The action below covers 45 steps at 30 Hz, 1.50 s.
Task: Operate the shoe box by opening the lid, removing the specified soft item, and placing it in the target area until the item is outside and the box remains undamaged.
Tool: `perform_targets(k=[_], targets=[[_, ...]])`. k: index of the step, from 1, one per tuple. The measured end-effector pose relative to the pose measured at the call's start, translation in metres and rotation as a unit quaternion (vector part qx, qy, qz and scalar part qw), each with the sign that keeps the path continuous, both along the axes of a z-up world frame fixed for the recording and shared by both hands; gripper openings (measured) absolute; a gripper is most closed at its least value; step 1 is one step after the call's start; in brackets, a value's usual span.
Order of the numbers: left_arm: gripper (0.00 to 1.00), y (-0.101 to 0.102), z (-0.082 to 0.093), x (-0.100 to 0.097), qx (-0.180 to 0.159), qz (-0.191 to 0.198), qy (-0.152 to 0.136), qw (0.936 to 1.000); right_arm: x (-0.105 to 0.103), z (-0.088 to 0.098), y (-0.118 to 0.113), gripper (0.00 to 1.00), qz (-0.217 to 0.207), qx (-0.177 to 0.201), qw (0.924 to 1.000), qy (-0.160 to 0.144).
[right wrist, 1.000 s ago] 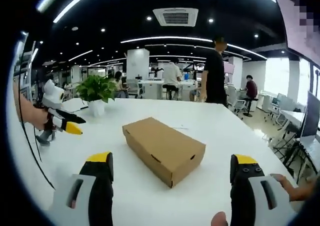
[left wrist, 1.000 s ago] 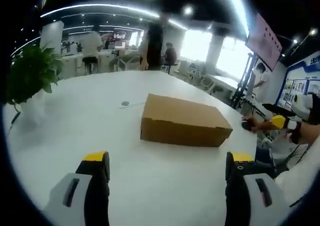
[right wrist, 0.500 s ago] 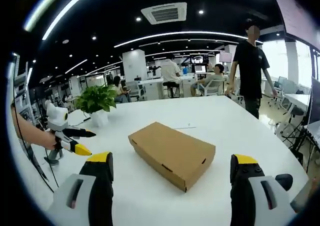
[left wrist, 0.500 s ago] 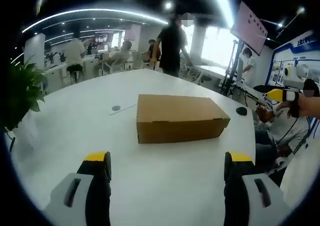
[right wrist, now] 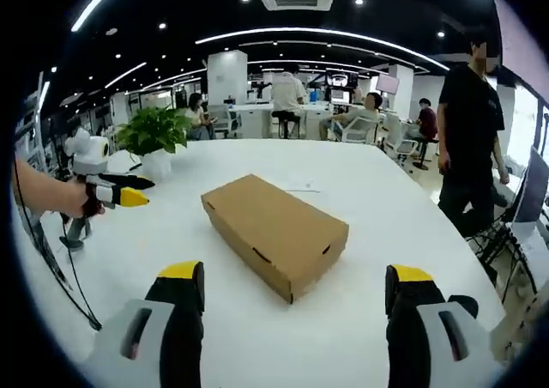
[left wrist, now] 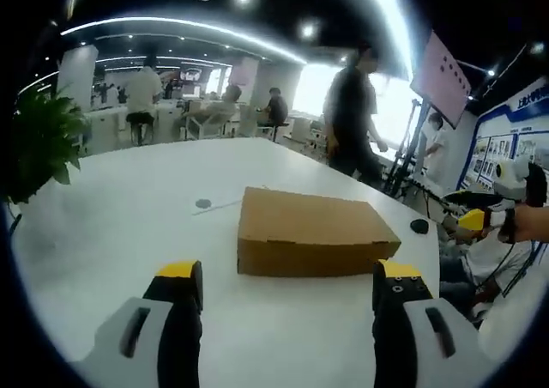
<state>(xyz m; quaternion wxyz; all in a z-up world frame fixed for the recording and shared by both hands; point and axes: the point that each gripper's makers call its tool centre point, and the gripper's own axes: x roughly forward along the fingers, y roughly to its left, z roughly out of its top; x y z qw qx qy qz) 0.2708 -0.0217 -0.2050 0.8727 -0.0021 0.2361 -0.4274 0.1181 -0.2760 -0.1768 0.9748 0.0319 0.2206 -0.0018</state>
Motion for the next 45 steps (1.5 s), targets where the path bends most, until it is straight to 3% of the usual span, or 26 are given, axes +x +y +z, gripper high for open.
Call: perform_targets(k=[2,3,4,6,7,9,11,12,17,18,22,28,30,34,41,45], targets=[[0.82,-0.001,0.009,0.007,0.004,0.019,-0.018,0.9996,0.008,-0.003,0.013,1.00,0.034,0.054,0.9979,-0.006],[0.85,-0.002,0.012,0.009,0.000,0.023,-0.020,0.9995,0.011,-0.005,0.014,1.00,0.041,0.058,0.9975,-0.006],[0.88,-0.003,0.013,0.011,-0.004,0.031,-0.017,0.9994,0.018,-0.006,0.015,0.99,0.064,0.030,0.9973,-0.021],[0.98,-0.003,0.011,0.013,-0.017,0.052,0.012,0.9985,0.022,-0.015,0.017,0.94,0.086,0.004,0.9963,-0.003],[0.99,-0.004,0.009,0.014,-0.036,0.066,0.041,0.9963,0.026,-0.019,0.019,0.93,0.090,0.014,0.9959,0.003],[0.99,-0.005,0.005,0.014,-0.033,0.064,0.059,0.9956,0.034,-0.012,0.022,0.94,0.096,0.029,0.9948,-0.018],[0.99,-0.006,0.003,0.017,-0.014,0.055,0.045,0.9974,0.039,-0.018,0.019,0.95,0.085,0.030,0.9959,-0.005],[0.99,-0.006,0.001,0.018,-0.004,0.052,0.047,0.9976,0.037,-0.026,0.015,0.97,0.072,0.028,0.9969,0.015],[0.99,-0.005,-0.003,0.025,0.022,0.044,0.035,0.9982,0.047,-0.032,0.005,0.99,0.054,0.017,0.9984,0.001],[0.99,-0.004,-0.004,0.028,0.028,0.043,0.034,0.9981,0.045,-0.045,0.007,0.95,0.078,0.021,0.9959,0.041],[0.99,-0.006,-0.008,0.034,0.033,0.052,0.041,0.9973,0.047,-0.041,-0.001,0.86,0.086,-0.017,0.9956,0.034],[0.99,-0.012,-0.012,0.034,0.063,0.034,0.023,0.9972,0.050,-0.044,-0.011,0.72,0.079,-0.015,0.9956,0.048],[0.96,-0.015,-0.010,0.034,0.068,0.017,0.002,0.9975,0.051,-0.044,-0.012,0.75,0.078,-0.017,0.9955,0.051],[0.96,-0.018,-0.005,0.032,0.076,0.006,-0.013,0.9970,0.054,-0.040,-0.013,0.80,0.071,-0.011,0.9965,0.042],[0.96,-0.015,-0.009,0.035,0.090,0.011,-0.005,0.9959,0.058,-0.039,-0.011,0.94,0.068,-0.009,0.9969,0.038],[0.93,-0.015,-0.017,0.038,0.091,0.013,0.009,0.9957,0.061,-0.038,-0.010,0.95,0.065,-0.009,0.9971,0.038]])
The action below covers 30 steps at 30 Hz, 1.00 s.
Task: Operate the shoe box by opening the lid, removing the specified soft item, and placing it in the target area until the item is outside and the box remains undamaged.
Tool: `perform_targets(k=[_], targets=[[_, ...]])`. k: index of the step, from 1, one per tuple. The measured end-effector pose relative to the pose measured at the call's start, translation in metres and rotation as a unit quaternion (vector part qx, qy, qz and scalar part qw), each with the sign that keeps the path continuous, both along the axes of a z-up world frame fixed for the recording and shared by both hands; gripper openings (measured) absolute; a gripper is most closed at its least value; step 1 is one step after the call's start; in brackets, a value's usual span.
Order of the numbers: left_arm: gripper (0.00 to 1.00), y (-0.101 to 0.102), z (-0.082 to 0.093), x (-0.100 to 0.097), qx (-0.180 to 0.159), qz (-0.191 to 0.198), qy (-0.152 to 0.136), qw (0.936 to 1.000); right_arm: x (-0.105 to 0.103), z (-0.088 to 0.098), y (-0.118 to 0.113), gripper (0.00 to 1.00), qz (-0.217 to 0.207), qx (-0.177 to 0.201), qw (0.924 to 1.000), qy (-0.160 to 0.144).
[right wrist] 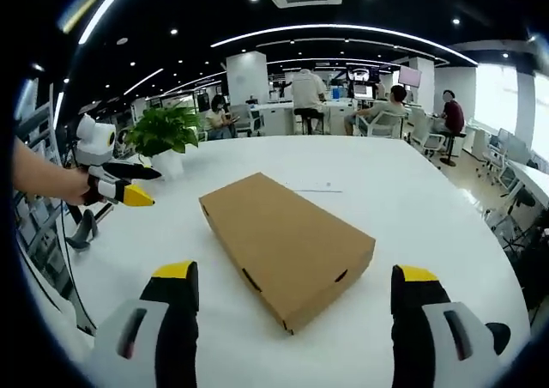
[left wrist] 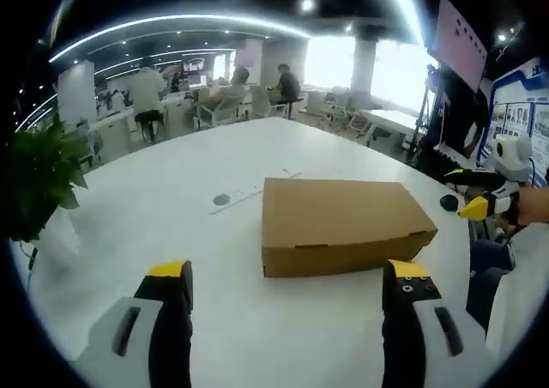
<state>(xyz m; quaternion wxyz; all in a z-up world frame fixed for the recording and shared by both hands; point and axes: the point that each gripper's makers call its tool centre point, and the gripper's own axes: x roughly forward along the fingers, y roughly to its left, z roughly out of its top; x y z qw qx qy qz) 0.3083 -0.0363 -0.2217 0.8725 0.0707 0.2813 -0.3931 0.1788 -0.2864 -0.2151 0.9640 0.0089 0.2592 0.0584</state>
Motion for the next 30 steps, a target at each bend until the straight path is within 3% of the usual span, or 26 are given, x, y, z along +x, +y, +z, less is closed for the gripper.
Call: perform_targets(k=[2,3,5,7,8,10,12,16,17,22,23,24,25,26,28,30], targets=[[0.89,-0.005,0.002,0.003,-0.020,0.002,0.010,0.9998,0.002,-0.004,-0.001,0.94,-0.010,0.003,0.9999,0.002],[0.87,-0.013,0.023,0.013,-0.059,0.007,-0.028,0.9979,0.006,-0.010,0.001,0.93,-0.023,0.021,0.9994,0.016],[0.89,-0.021,0.036,0.017,-0.087,0.003,-0.038,0.9955,0.013,-0.006,0.001,0.92,-0.029,0.016,0.9995,0.002],[0.89,-0.021,0.038,0.023,-0.052,-0.006,-0.061,0.9967,0.019,0.001,0.003,0.93,-0.028,0.008,0.9995,-0.013],[0.89,-0.023,0.038,0.024,-0.054,-0.010,-0.061,0.9966,0.021,0.004,0.004,0.94,-0.028,0.006,0.9994,-0.019],[0.90,-0.029,0.030,0.023,-0.048,-0.034,-0.044,0.9973,0.024,0.007,0.006,1.00,-0.017,0.010,0.9994,-0.029],[0.97,-0.028,0.013,0.022,-0.006,-0.051,-0.023,0.9984,0.024,0.001,0.009,1.00,-0.002,0.000,0.9998,-0.017],[0.99,-0.028,-0.001,0.020,0.021,-0.058,0.002,0.9981,0.023,-0.001,0.008,1.00,0.001,-0.010,0.9997,-0.022],[0.99,-0.028,-0.003,0.020,0.026,-0.060,0.006,0.9978,0.023,0.002,0.013,1.00,0.002,0.011,0.9990,-0.043],[0.99,-0.033,-0.010,0.021,0.029,-0.064,0.016,0.9974,0.018,-0.005,0.025,0.99,0.027,0.012,0.9993,-0.025],[0.98,-0.035,-0.012,0.021,0.038,-0.070,0.013,0.9968,0.015,-0.007,0.035,0.97,0.044,0.044,0.9978,-0.022],[0.94,-0.034,-0.013,0.022,0.054,-0.079,0.000,0.9954,0.011,-0.008,0.042,0.97,0.055,0.073,0.9957,-0.015],[0.89,-0.031,-0.014,0.027,0.086,-0.093,-0.030,0.9915,0.009,-0.010,0.040,0.97,0.035,0.084,0.9958,-0.015],[0.88,-0.031,-0.013,0.028,0.092,-0.097,-0.036,0.9904,0.009,-0.011,0.039,0.97,0.036,0.072,0.9966,-0.019],[0.91,-0.037,-0.014,0.030,0.078,-0.099,-0.029,0.9917,0.003,-0.021,0.032,0.96,0.028,0.011,0.9995,-0.005],[0.90,-0.036,-0.018,0.032,0.090,-0.094,-0.024,0.9911,0.001,-0.028,0.028,0.94,0.014,0.005,0.9999,0.008]])
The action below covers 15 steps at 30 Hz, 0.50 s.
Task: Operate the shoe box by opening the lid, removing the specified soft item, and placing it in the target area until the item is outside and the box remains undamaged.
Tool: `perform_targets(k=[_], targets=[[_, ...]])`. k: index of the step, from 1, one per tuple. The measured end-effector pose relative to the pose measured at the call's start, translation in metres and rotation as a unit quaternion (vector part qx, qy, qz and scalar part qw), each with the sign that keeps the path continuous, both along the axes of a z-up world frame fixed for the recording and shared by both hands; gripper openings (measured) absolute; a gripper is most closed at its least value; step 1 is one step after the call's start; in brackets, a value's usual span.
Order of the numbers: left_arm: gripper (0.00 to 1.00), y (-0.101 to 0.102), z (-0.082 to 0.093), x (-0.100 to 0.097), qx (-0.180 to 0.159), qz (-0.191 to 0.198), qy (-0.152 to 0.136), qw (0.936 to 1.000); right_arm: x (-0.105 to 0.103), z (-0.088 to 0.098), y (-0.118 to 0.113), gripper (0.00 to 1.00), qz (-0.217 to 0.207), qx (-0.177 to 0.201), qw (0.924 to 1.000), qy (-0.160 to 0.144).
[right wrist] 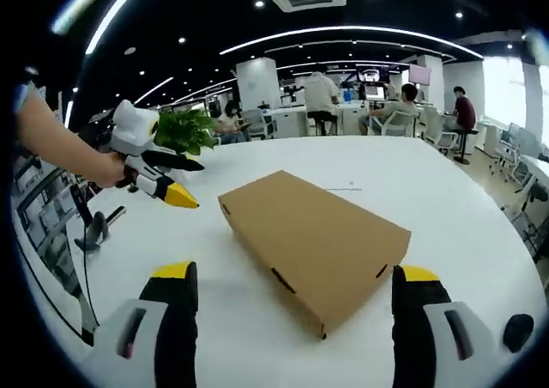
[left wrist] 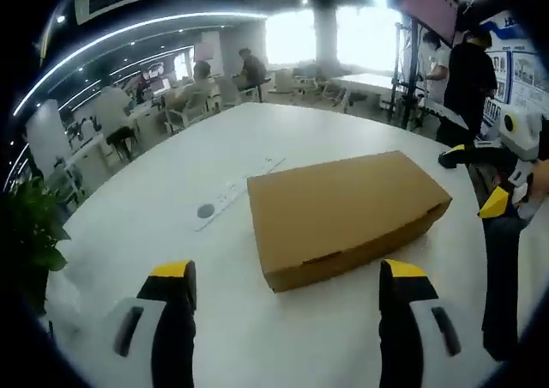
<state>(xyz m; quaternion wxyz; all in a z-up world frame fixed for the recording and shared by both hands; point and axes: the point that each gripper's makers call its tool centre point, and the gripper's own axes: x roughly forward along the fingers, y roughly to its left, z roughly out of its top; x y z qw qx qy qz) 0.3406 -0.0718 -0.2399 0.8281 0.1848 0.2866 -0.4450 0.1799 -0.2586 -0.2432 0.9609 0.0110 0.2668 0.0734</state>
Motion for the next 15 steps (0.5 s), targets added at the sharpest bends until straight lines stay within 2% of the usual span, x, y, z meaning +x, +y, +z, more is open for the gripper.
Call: perform_targets(k=[1,2,5,6,9,11,12,13,14,15], targets=[[0.91,-0.003,-0.002,-0.001,-0.006,-0.004,0.005,1.0000,-0.001,-0.005,-0.002,0.90,-0.005,0.002,0.9999,0.015],[0.91,-0.004,-0.004,-0.002,-0.005,-0.004,0.010,0.9999,-0.001,-0.006,-0.002,0.87,-0.005,0.003,0.9998,0.017],[0.91,-0.004,-0.014,-0.006,0.006,-0.001,0.026,0.9996,-0.003,-0.015,-0.012,0.80,-0.015,-0.030,0.9984,0.045],[0.91,-0.006,-0.018,-0.011,-0.001,0.008,0.028,0.9996,0.002,-0.016,-0.010,0.78,-0.005,-0.051,0.9978,0.041],[0.93,-0.010,-0.023,-0.012,0.002,0.016,0.006,0.9999,0.002,-0.022,-0.010,0.76,0.003,-0.087,0.9949,0.052],[0.94,-0.012,-0.026,-0.010,0.003,0.033,0.020,0.9992,0.002,-0.022,-0.010,0.76,0.002,-0.085,0.9952,0.049],[0.95,-0.013,-0.026,-0.008,0.008,0.036,0.018,0.9992,0.003,-0.021,-0.011,0.77,0.000,-0.083,0.9956,0.044],[0.99,-0.016,-0.022,-0.004,0.000,0.040,0.008,0.9992,0.004,-0.019,-0.013,0.77,-0.007,-0.080,0.9961,0.038],[0.99,-0.013,-0.020,0.003,0.010,0.048,-0.012,0.9987,0.007,-0.017,-0.012,0.77,-0.006,-0.071,0.9972,0.024],[0.99,-0.011,-0.019,0.006,0.020,0.052,-0.024,0.9982,0.010,-0.015,-0.007,0.77,0.015,-0.069,0.9975,0.010]])
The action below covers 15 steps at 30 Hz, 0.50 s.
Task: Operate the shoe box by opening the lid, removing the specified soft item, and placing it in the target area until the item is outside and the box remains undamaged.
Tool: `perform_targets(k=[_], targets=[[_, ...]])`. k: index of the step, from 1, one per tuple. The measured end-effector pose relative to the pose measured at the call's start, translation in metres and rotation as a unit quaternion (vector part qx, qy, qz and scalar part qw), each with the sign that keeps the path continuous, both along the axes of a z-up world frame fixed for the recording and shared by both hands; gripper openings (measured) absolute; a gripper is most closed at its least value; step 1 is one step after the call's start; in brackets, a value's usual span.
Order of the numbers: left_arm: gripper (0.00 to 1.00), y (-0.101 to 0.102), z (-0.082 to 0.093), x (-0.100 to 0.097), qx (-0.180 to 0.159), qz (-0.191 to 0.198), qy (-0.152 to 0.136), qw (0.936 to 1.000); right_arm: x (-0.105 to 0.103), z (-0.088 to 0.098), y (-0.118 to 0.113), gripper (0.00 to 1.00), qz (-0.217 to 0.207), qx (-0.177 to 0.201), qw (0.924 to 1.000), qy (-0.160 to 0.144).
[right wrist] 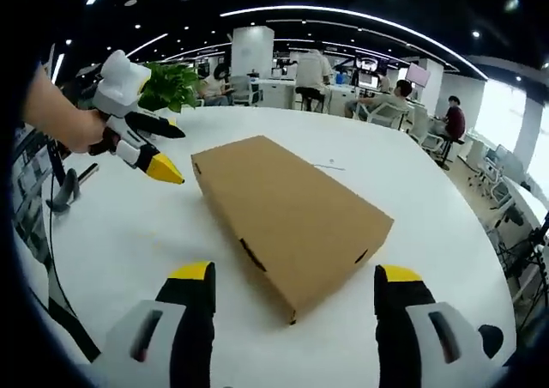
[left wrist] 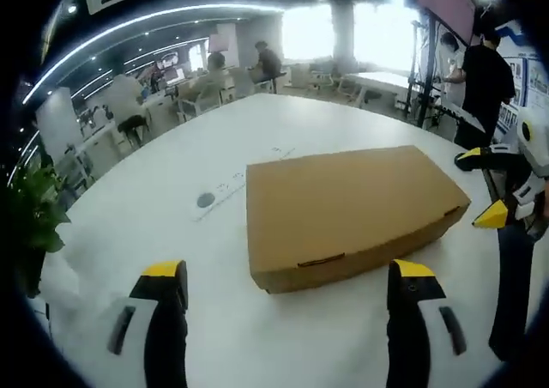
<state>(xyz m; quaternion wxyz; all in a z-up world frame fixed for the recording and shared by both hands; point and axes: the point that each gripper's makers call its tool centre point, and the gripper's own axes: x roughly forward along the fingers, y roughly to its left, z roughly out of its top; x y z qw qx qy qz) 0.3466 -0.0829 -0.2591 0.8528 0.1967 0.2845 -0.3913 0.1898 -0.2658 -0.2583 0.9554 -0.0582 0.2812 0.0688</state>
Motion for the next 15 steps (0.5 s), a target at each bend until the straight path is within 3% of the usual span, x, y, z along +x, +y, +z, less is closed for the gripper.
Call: perform_targets(k=[1,3,4,5,9,12,14,15], targets=[[0.99,0.002,0.004,0.003,0.013,0.004,-0.024,0.9996,-0.002,-0.004,0.000,0.76,0.008,-0.017,0.9998,0.007],[0.99,-0.001,0.003,0.000,0.002,0.000,-0.013,0.9999,-0.001,-0.002,0.001,0.79,0.002,-0.007,0.9999,-0.009],[0.99,-0.005,-0.001,-0.006,-0.009,-0.011,0.008,0.9999,-0.001,-0.003,0.010,0.82,0.000,0.037,0.9992,-0.011],[0.99,-0.005,-0.004,-0.007,-0.003,-0.014,0.011,0.9998,-0.002,-0.005,0.010,0.84,-0.004,0.039,0.9992,-0.007],[0.99,-0.011,-0.012,-0.014,0.003,-0.035,0.021,0.9992,0.000,-0.007,0.001,0.75,-0.007,-0.001,1.0000,-0.006],[0.96,-0.018,-0.013,-0.014,0.003,-0.054,0.020,0.9983,-0.002,-0.016,-0.012,0.68,-0.028,-0.026,0.9991,0.016],[0.96,-0.027,-0.009,-0.013,0.002,-0.064,0.017,0.9978,0.006,-0.011,-0.009,0.70,-0.020,-0.010,0.9996,-0.018],[0.97,-0.029,-0.008,-0.013,0.000,-0.066,0.018,0.9977,0.006,-0.011,-0.009,0.72,-0.021,-0.016,0.9995,-0.015]])
